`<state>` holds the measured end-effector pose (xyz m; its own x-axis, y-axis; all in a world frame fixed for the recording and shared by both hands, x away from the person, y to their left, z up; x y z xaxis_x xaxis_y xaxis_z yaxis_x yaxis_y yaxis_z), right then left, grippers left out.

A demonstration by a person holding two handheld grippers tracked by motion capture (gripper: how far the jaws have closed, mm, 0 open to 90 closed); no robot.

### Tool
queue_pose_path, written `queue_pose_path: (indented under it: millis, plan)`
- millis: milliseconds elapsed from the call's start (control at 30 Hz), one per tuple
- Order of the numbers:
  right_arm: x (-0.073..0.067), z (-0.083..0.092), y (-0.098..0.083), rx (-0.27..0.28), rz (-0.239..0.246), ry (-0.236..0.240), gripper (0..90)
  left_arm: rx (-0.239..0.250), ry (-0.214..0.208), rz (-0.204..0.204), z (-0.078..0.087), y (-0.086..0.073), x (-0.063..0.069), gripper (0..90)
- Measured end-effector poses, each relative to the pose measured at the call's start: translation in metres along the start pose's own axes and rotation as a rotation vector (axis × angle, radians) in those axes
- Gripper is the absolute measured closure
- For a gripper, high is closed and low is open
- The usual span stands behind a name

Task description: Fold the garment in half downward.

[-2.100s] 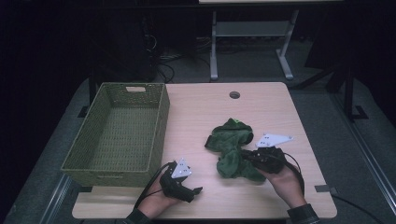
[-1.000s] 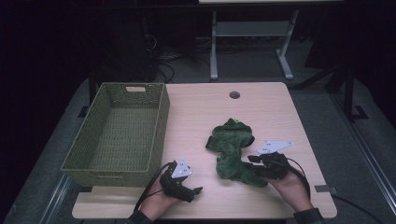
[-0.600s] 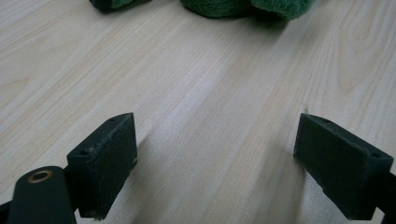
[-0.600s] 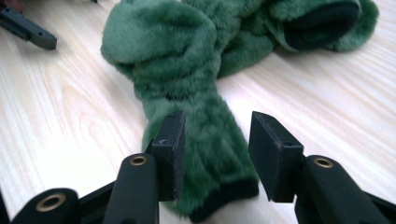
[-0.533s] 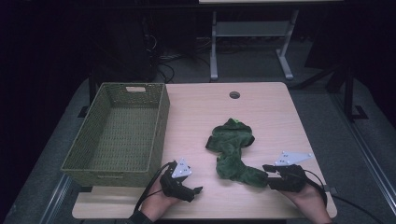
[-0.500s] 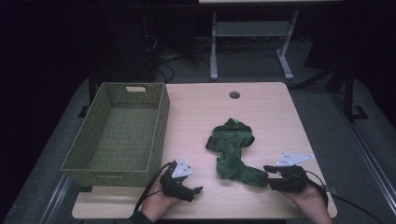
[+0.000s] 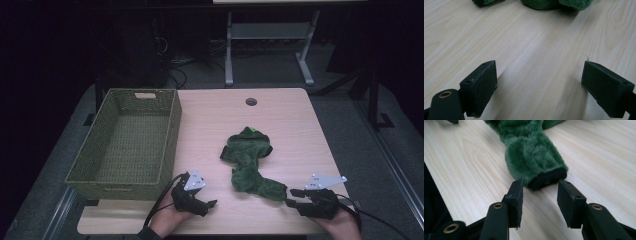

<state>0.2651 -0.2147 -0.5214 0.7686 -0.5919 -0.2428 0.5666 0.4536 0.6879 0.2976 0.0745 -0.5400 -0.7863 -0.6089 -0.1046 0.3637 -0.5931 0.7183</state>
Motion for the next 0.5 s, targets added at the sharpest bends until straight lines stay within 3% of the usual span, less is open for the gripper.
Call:
queue_pose_path:
  millis: [267, 500]
  plan:
    - [-0.006, -0.009, -0.006, -0.019, -0.034, 0.064, 61.0, 0.001, 0.001, 0.001, 0.0, 0.0, 0.0, 12.5]
    - [-0.005, -0.012, -0.002, 0.006, -0.036, 0.075, 69.8, 0.0, 0.001, 0.0, -0.001, 0.0, 0.0, 12.5]
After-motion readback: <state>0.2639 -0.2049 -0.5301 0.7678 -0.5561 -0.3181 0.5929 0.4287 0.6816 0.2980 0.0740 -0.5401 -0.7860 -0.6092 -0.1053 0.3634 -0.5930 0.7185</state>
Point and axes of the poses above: each handheld gripper's, and its own axes: z roughly backward along the jaws, y roughly out of its top, x roughly to its right, the point moved 9 cm from there along -z, roughly forward along the jaws, and after that the axes turned 9 degrees about y, right-handed, at the moved point
